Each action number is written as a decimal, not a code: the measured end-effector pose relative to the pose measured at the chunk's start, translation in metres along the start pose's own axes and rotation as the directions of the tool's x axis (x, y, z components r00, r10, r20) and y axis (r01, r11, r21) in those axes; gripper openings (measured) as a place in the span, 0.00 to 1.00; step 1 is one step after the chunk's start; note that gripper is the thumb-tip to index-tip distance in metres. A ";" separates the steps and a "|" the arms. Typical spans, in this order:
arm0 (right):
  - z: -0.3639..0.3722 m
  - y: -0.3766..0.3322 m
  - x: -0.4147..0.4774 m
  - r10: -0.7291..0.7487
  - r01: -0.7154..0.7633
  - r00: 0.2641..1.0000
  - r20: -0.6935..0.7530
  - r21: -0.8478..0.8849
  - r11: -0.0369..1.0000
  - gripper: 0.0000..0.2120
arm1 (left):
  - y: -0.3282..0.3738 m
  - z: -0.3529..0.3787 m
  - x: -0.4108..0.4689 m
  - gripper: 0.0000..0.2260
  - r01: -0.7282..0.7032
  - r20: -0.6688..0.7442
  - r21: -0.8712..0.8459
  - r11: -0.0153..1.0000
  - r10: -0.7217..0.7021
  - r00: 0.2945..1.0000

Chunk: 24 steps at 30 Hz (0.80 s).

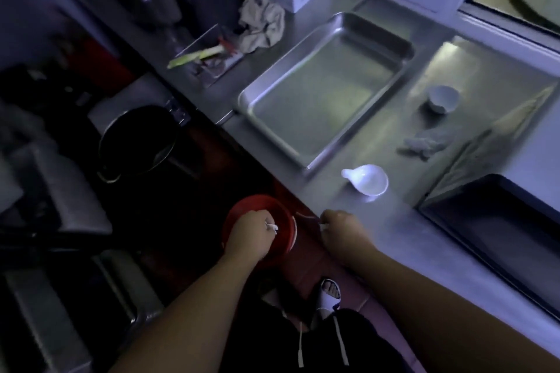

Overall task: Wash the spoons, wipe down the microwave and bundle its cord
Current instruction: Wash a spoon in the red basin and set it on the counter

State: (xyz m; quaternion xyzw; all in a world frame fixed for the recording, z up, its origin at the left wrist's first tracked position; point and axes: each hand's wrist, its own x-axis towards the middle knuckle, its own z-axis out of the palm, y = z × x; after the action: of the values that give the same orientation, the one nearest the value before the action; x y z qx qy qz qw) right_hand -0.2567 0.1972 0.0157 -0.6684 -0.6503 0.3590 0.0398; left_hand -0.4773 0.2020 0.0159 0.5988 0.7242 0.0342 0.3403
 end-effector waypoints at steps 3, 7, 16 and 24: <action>0.022 -0.027 0.013 -0.044 0.045 0.998 0.045 -0.023 0.999 0.10 | -0.036 -0.004 -0.005 0.04 0.080 0.018 -0.016 0.997 -0.080 0.997; 0.067 -0.053 0.038 -0.045 0.056 0.994 0.102 -0.105 0.993 0.07 | -0.086 -0.006 -0.008 0.04 0.138 0.014 -0.055 0.989 -0.137 0.990; 0.146 -0.106 0.088 0.003 0.017 0.990 0.138 -0.145 0.989 0.08 | -0.177 0.003 0.022 0.06 0.150 0.060 -0.009 0.989 -0.149 0.987; 0.205 -0.095 0.135 0.056 -0.022 0.973 0.223 -0.153 0.988 0.12 | -0.216 0.039 0.073 0.07 0.221 0.126 -0.007 0.975 -0.219 0.968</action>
State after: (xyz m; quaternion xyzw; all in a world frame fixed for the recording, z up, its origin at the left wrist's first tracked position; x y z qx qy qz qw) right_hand -0.4596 0.2484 -0.1437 -0.6368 -0.6624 0.3838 -0.0922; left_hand -0.6427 0.1926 -0.1455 0.5122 0.7630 -0.0336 0.3929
